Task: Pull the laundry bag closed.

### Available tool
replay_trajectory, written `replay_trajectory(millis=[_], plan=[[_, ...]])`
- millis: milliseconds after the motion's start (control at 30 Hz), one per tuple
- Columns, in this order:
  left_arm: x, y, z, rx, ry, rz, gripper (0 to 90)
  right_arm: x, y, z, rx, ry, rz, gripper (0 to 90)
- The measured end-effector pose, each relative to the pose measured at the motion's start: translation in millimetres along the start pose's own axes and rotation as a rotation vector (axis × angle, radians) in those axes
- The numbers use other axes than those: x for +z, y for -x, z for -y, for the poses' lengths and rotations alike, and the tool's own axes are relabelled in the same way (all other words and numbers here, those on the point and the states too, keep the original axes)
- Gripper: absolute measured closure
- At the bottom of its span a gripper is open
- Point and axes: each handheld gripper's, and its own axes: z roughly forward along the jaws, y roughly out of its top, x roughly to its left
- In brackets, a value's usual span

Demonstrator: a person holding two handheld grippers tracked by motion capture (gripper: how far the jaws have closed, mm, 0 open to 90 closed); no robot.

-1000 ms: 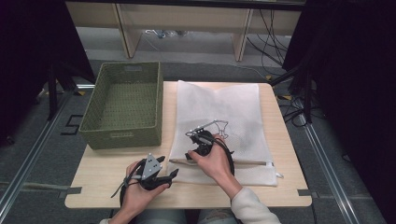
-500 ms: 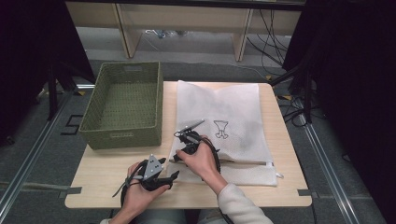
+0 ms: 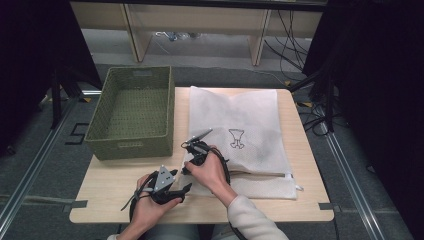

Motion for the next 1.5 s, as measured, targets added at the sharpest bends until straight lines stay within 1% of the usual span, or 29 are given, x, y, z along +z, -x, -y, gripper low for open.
replay_trajectory(millis=[67, 133, 167, 200, 267, 300, 367, 433, 567, 600, 667, 767, 800, 967, 1000, 1033, 1067, 1100, 1133, 1167, 1200, 1233, 1267, 1333, 1367, 1400, 1433, 1467, 1500], plan=[[0.1, -1.8, 0.1, 0.006, -0.011, -0.005, 30.6, -0.5, -2.1, 0.7, -0.011, 0.012, 0.008, 87.0], [1.3, -2.3, 0.1, -0.009, -0.004, 0.008, 31.3, -2.6, -3.9, 0.7, -0.016, 0.007, 0.020, 87.1], [1.5, -2.4, 0.0, -0.013, -0.002, 0.006, 32.0, -3.7, -4.3, 0.8, -0.026, 0.006, 0.020, 87.2], [1.9, -3.0, -0.3, -0.021, -0.001, 0.007, 32.6, -6.1, -5.4, 0.7, -0.022, 0.001, 0.015, 87.2], [2.1, -5.2, -0.7, -0.021, -0.008, 0.013, 33.9, -7.7, -5.7, 0.4, -0.034, 0.004, 0.026, 87.2], [3.4, -6.3, -1.1, -0.037, -0.001, 0.019, 34.4, -13.0, -6.7, -0.1, -0.044, 0.006, 0.021, 87.2], [3.5, -7.8, -1.0, -0.036, -0.011, 0.020, 35.1, -15.9, -5.6, -0.7, -0.054, 0.000, 0.021, 87.2], [4.9, -7.9, -0.2, -0.041, -0.017, 0.030, 35.7, -15.5, -4.1, -0.8, -0.041, 0.002, 0.008, 87.1], [5.0, -7.2, 0.1, -0.037, -0.023, 0.029, 35.7, -9.6, -2.2, 0.2, -0.028, -0.005, -0.002, 85.7], [4.7, -7.3, 0.0, -0.035, -0.025, 0.029, 35.6, -8.5, -2.8, 0.4, -0.020, -0.006, 0.005, 84.9], [4.2, -7.9, 0.0, -0.030, -0.029, 0.023, 35.5, -5.3, -2.9, 0.8, -0.027, -0.002, 0.000, 84.5], [4.4, -7.7, 0.0, -0.039, -0.022, 0.033, 35.4, -3.3, -4.9, 0.9, -0.009, -0.009, 0.001, 84.1], [4.2, -7.9, -0.4, -0.031, -0.015, 0.033, 35.4, -2.1, -4.3, 1.1, -0.029, 0.001, 0.004, 85.6], [4.6, -7.9, -0.5, -0.038, -0.026, 0.028, 36.7, -8.4, -7.3, 1.5, -0.024, 0.017, 0.028, 88.2], [4.6, -7.9, -0.5, -0.038, -0.026, 0.028, 37.4, -10.1, -6.8, 0.9, -0.047, 0.023, 0.032, 88.2], [4.9, -8.5, -1.7, -0.033, -0.025, 0.027, 38.5, -14.2, -8.8, 0.5, -0.052, 0.022, 0.026, 88.3], [5.0, -8.4, -2.3, -0.044, -0.026, 0.028, 39.6, -17.3, -9.7, 0.4, -0.068, 0.025, 0.039, 88.3], [5.8, -8.1, -2.8, -0.056, -0.014, 0.037, 41.1, -19.5, -12.0, 0.3, -0.058, 0.022, 0.060, 88.3], [6.4, -8.4, -4.1, -0.070, -0.008, 0.051, 42.6, -22.5, -12.2, 0.7, -0.063, 0.020, 0.054, 88.3], [6.4, -8.4, -4.1, -0.070, -0.008, 0.051, 45.2, -22.5, -12.2, 0.7, -0.063, 0.020, 0.054, 88.3], [6.9, -9.6, -6.2, -0.086, -0.003, 0.070, 47.9, -28.0, -12.9, 2.2, -0.093, 0.031, 0.080, 88.4], [6.9, -9.6, -6.2, -0.086, -0.003, 0.070, 49.6, -31.6, -13.2, 2.6, -0.105, 0.028, 0.079, 88.5], [8.5, -11.0, -7.8, -0.112, -0.008, 0.105, 51.6, -34.1, -13.4, 3.5, -0.120, 0.021, 0.091, 88.4], [10.6, -10.4, -9.7, -0.127, -0.005, 0.122, 54.0, -39.4, -14.9, 5.8, -0.114, 0.017, 0.079, 88.4], [12.0, -11.2, -10.6, -0.142, -0.008, 0.145, 54.9, -41.3, -15.1, 6.9, -0.119, 0.013, 0.082, 88.5], [12.0, -11.2, -10.6, -0.142, -0.008, 0.145, 55.9, -41.3, -15.1, 6.9, -0.119, 0.013, 0.082, 88.5], [14.7, -12.4, -12.9, -0.162, -0.010, 0.164, 56.9, -43.6, -14.2, 8.9, -0.146, 0.016, 0.083, 88.4], [16.3, -11.9, -13.7, -0.172, -0.003, 0.170, 58.0, -43.8, -14.1, 9.9, -0.150, 0.011, 0.081, 88.4], [17.5, -12.7, -15.0, -0.160, -0.003, 0.175, 59.5, -43.1, -13.6, 10.9, -0.152, 0.019, 0.077, 88.5]])
